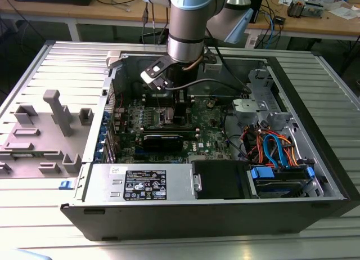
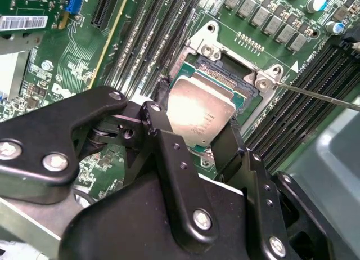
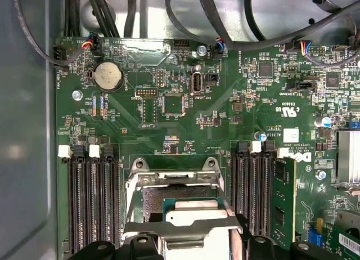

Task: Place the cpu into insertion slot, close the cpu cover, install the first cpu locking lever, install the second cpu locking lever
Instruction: 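Place the cpu into insertion slot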

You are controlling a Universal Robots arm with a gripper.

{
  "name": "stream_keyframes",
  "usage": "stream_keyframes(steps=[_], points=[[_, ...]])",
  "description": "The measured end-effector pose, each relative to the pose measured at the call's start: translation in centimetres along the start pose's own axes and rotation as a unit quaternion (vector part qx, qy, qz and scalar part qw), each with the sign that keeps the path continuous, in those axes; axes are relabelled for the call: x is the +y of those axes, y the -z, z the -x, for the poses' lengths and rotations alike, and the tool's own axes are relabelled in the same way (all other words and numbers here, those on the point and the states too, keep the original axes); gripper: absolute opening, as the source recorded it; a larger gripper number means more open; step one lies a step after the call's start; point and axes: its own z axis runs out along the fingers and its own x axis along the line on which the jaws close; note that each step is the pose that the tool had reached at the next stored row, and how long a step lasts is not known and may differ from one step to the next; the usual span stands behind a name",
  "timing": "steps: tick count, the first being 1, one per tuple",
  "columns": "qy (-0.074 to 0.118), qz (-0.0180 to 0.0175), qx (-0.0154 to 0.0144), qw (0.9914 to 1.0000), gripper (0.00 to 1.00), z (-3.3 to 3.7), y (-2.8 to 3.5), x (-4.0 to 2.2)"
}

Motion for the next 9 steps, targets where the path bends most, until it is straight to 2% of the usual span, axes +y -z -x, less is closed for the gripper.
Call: stream_keyframes(steps=[2,3,4,8,9], points=[[0.0,-0.0006,0.0036,0.99999,0.55,0.01,0.17,0.49],[0.001,-0.0032,0.0061,0.99998,0.55,0.02,0.2,1.14],[0.001,-0.0048,0.0071,0.99996,0.55,0.02,0.22,1.4],[0.001,-0.0051,0.0072,0.99996,0.55,0.02,0.22,1.39],[0.001,-0.0051,0.007,0.99996,0.55,0.01,0.22,1.03]])
